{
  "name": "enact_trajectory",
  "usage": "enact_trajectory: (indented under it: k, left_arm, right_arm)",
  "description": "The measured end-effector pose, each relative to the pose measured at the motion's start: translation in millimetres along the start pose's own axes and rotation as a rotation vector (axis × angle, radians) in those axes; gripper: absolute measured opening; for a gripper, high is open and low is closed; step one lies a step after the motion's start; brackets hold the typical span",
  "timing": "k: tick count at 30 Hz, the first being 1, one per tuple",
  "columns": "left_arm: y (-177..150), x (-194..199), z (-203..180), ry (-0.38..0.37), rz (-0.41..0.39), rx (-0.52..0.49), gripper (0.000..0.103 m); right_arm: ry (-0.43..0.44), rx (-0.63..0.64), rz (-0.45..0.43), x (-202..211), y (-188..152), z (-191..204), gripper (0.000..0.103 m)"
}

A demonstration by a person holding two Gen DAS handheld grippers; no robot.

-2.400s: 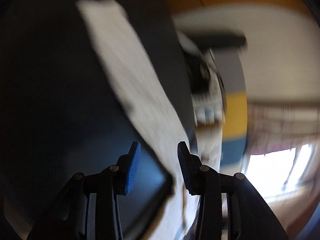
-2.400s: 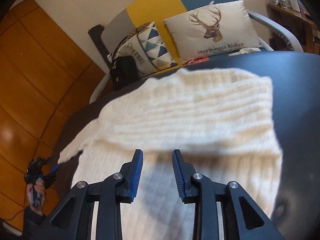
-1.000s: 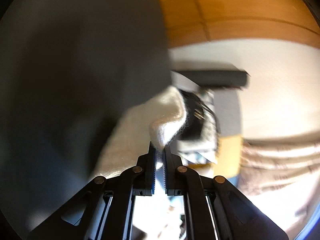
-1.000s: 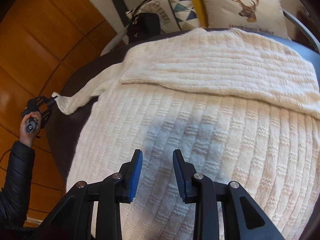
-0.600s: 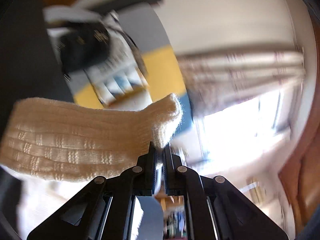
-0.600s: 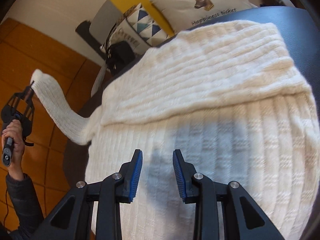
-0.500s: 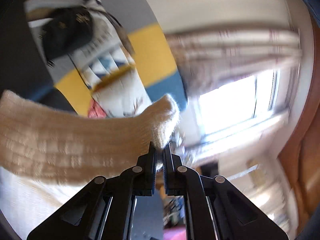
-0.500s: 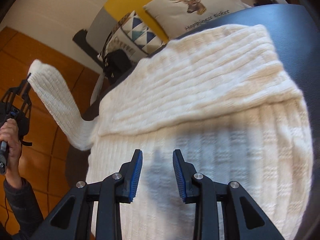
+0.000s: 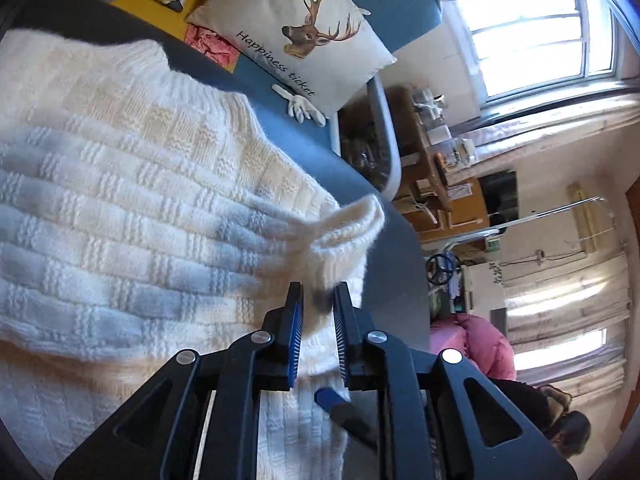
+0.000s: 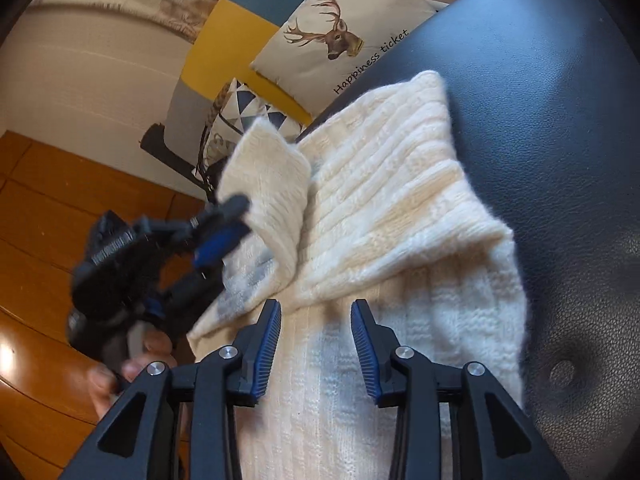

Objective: Fold clothes

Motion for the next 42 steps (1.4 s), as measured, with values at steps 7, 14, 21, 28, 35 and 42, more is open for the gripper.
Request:
enact_trajectory:
  k: [7,14,21,28,35,42]
  left_arm:
    - [13.2,31.2,1.4,-0.012,-0.002,-0.036,0.027]
    - [0.3,74.0,44.3,-0.121,-0.054,0.11,0.027]
    - [-44.3,158.9,147.5,-0.084,-0.229,0.342,0.027]
    - [-68.8,208.8,221.4,-0.111,-0.366,0.565,0.027]
    - [-57.1,164.1,212.5,-0.123,-0.292,0.592,0.028]
    - [-16.6,129.0,228.3,-0.069,-0.315,0.691,0.039]
  right_arm:
    - [-0.005,-0.013,-0.05,-19.9,28.4,10.7,0.04]
    - [-0.06,-0.073,-0.093,-19.3,39.6,1.2,0.04]
    - [0.083,-0.261,-0.152,-24.2,35.6,-33.8,0.041]
    - [-0.011,-0.182,-0.121,-39.0,35.4,-32.0,0.016]
    - [0.051,-0.212,-0.127,-36.3,35.2,-39.8,0.027]
    - [0.07,-0.172,-0.098,-41.1,39.9,-37.5,0.029]
Point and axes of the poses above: each gripper's, at about its wrist camera, not at the fingertips, and x roughly against the way its jaws point, z to its left, y to its top, the point moved 1 cm from there along -x, roughly the way its jaws point, and after that the axes turned 9 degrees about y, right-handed, at the moved point
